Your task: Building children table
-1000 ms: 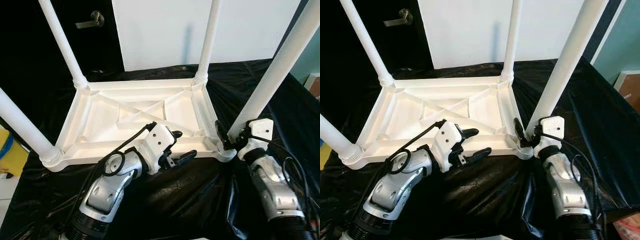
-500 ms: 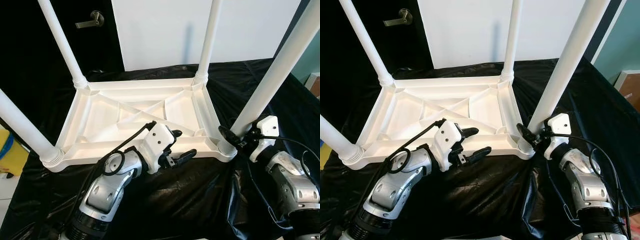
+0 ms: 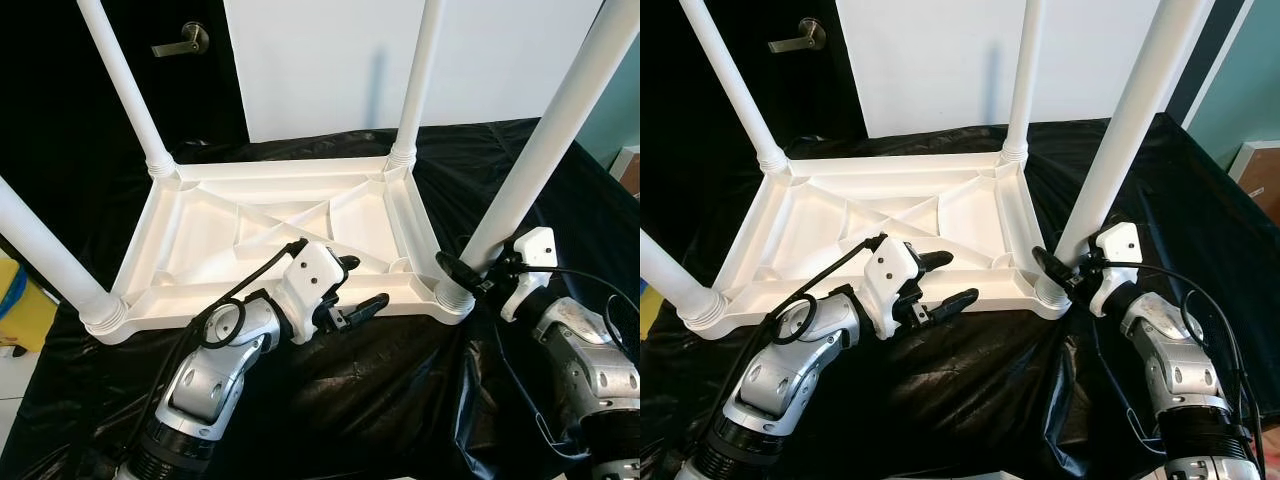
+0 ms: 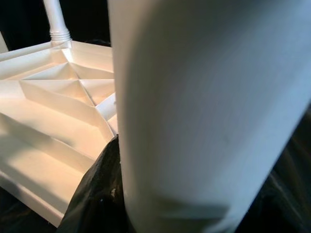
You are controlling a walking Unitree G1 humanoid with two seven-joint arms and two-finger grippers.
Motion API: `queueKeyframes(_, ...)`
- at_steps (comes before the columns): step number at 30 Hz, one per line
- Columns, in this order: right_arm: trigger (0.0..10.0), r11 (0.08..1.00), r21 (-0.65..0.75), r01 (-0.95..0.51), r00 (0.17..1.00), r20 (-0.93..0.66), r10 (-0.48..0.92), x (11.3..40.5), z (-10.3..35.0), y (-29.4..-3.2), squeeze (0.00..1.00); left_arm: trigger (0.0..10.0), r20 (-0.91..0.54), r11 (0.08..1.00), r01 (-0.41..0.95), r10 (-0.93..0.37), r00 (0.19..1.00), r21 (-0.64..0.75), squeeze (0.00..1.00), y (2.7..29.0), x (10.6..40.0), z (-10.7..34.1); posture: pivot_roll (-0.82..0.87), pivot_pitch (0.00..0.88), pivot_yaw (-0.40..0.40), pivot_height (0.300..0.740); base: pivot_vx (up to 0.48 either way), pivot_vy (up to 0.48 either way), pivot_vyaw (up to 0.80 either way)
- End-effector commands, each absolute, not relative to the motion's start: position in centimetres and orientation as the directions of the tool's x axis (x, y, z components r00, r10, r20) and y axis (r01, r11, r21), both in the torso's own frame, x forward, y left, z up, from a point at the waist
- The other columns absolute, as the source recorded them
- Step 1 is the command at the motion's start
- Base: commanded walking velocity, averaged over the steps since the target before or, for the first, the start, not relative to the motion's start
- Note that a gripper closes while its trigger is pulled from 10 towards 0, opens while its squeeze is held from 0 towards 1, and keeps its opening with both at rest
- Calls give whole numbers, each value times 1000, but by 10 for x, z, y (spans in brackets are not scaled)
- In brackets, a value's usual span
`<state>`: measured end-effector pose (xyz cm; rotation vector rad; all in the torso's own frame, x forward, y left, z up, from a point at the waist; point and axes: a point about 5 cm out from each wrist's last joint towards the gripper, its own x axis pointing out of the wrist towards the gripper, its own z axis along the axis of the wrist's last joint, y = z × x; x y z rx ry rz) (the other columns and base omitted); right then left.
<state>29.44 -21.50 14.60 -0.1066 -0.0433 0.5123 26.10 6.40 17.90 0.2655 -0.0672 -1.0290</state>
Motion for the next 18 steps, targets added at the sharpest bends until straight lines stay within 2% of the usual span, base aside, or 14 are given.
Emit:
queueKeyframes(1,10000,884,-61,-463,885,-78,459,289,123,-213,0,10000,-67,529,809,-825,561,257,0,67,265,179,-66,58,10,740,0,0,0)
queueKeyframes(4,10000,913,-91,-397,916,-103,387,291,119,-212,0,10000,-67,528,809,-825,560,257,0,67,265,180,-67,58,9,740,0,0,0)
queueKeyframes(5,10000,948,-84,-305,950,-94,298,292,117,-210,0,10000,-66,528,809,-826,560,257,0,67,265,180,-67,59,9,740,0,0,0)
queueKeyframes(7,10000,960,-82,-267,962,-89,260,292,116,-210,0,10000,-66,529,809,-826,561,257,0,67,265,180,-67,59,9,740,0,0,0)
queueKeyframes(9,10000,985,-35,-168,983,-84,165,292,115,-205,0,10000,-65,530,809,-825,561,255,0,67,265,180,-66,61,5,740,0,0,0)
queueKeyframes(11,10000,985,-35,-168,983,-84,165,292,115,-205,0,10000,-65,530,809,-825,561,255,0,67,265,180,-66,61,5,740,0,0,0)
queueKeyframes(12,10000,993,-39,-109,990,-95,105,291,114,-202,0,10000,-65,530,809,-825,561,255,0,67,264,179,-65,60,3,740,0,0,0)
queueKeyframes(13,10000,993,-39,-109,990,-95,105,291,114,-202,0,10000,-65,530,809,-825,561,255,0,67,264,179,-65,60,3,740,0,0,0)
queueKeyframes(16,10000,997,-34,68,991,-117,-71,288,111,-193,0,10000,-64,531,809,-825,561,252,0,67,264,179,-64,56,-2,740,0,0,0)
queueKeyframes(17,10000,997,-34,68,991,-117,-71,288,111,-193,0,10000,-64,531,809,-825,561,252,0,67,264,179,-64,56,-2,740,0,0,0)
queueKeyframes(18,10000,991,-28,134,983,-125,-136,286,109,-191,0,10000,-63,531,809,-825,561,252,0,66,263,179,-64,52,-1,740,0,0,0)
